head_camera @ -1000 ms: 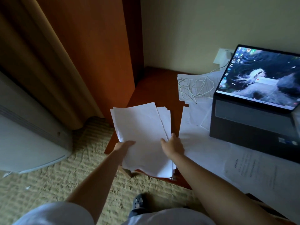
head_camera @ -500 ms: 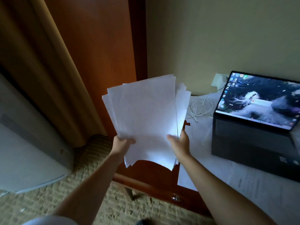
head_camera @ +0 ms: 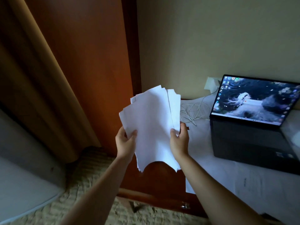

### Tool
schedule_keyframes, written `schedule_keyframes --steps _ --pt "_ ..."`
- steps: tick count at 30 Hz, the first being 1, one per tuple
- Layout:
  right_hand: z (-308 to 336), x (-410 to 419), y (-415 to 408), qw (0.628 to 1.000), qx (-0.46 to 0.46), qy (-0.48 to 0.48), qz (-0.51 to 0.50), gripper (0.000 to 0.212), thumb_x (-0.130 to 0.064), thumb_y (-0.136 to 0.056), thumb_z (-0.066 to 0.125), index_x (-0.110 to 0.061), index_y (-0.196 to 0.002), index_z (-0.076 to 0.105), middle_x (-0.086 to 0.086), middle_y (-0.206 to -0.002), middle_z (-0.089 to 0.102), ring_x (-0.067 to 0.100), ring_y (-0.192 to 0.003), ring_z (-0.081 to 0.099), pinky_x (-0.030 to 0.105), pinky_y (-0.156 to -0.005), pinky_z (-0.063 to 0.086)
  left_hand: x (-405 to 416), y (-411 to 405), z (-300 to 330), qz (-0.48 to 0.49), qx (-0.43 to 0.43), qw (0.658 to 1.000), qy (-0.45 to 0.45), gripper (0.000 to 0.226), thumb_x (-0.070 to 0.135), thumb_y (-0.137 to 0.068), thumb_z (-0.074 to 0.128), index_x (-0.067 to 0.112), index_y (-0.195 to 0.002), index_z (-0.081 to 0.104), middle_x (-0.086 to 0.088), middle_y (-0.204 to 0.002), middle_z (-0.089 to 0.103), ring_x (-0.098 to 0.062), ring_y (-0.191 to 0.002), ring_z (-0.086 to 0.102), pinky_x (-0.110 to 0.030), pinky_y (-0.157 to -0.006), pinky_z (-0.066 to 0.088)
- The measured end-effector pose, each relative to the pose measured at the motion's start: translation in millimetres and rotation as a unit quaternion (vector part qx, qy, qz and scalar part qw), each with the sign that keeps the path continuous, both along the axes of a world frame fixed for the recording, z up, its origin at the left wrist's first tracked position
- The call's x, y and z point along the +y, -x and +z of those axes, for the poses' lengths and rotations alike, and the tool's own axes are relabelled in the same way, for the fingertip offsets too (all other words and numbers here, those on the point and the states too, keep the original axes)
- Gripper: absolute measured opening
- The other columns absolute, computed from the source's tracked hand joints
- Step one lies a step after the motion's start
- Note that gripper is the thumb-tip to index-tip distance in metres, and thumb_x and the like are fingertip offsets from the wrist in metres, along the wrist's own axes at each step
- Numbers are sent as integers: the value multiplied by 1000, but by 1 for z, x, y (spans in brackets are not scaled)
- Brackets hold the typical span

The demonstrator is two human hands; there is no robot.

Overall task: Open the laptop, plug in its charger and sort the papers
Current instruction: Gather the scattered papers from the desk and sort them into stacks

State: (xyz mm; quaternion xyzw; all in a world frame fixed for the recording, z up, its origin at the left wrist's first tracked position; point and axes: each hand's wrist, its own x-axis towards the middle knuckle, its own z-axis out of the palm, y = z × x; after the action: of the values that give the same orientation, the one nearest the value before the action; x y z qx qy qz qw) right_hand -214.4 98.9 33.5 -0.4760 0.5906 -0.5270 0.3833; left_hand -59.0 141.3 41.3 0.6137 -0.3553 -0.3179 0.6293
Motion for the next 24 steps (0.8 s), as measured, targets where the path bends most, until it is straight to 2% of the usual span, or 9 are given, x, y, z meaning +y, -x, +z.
schedule_keyframes --steps 2,4,7,10,13,17,19,22,24 --pt "0 6 2 999 -19 11 -27 28 2 -89 50 -12 -113 52 -2 -107 60 15 -95 57 16 -80 46 -4 -7 -3 8 -12 1000 27 36 4 -87 63 37 -97 55 4 -97 63 -14 -90 64 -34 -72 57" --pt "-2 9 4 998 -37 -2 -47 41 3 -89 52 -10 -127 45 -2 -117 56 13 -104 54 5 -82 40 -5 -10 -4 3 -31 999 30 48 10 -82 71 47 -100 47 5 -105 56 -15 -100 58 -36 -78 56" --pt "-4 6 5 996 -49 -41 -57 55 4 -89 51 -12 -140 35 5 -130 51 17 -116 52 21 -94 40 -9 -7 -2 -15 -3 1000 10 56 11 -76 78 44 -108 45 1 -114 55 -16 -105 56 -34 -82 55" --pt "8 -3 5 997 -49 -29 -44 59 10 -86 45 -14 -140 36 2 -123 53 14 -103 53 20 -84 40 -18 -2 12 -17 18 1000 17 38 6 -80 74 35 -94 54 9 -94 62 -11 -88 62 -24 -71 54" --pt "18 -15 7 997 -58 13 -47 55 11 -84 47 -15 -133 41 -3 -115 56 13 -100 55 18 -81 41 -30 -3 19 -23 1 1000 19 36 8 -79 76 34 -90 54 10 -92 63 -9 -84 64 -17 -63 55" --pt "3 -23 17 998 -42 -30 -29 59 2 -86 54 -17 -138 36 1 -126 53 12 -101 53 22 -81 40 -34 -6 13 -90 -18 995 -39 39 10 -72 81 23 -100 57 -1 -98 66 -19 -89 67 -24 -63 58" --pt "-3 -27 19 998 -37 -42 -21 57 2 -87 52 -16 -139 36 3 -133 50 10 -94 53 16 -73 41 -36 -3 15 -93 2 994 -53 36 8 -71 81 17 -98 60 -5 -96 67 -24 -87 68 -30 -64 59" --pt "0 -32 17 999 -46 -19 -15 52 5 -86 48 -15 -134 39 2 -121 54 1 -80 55 4 -58 40 -42 0 23 -76 29 995 -50 32 8 -70 82 22 -89 60 -3 -92 67 -19 -81 68 -33 -64 58" --pt "0 -29 20 999 -43 -24 -14 54 4 -87 49 -16 -136 36 0 -119 53 -1 -78 54 3 -56 41 -42 0 24 -82 32 995 -52 32 6 -70 81 22 -89 60 -2 -91 67 -18 -80 68 -29 -63 58"
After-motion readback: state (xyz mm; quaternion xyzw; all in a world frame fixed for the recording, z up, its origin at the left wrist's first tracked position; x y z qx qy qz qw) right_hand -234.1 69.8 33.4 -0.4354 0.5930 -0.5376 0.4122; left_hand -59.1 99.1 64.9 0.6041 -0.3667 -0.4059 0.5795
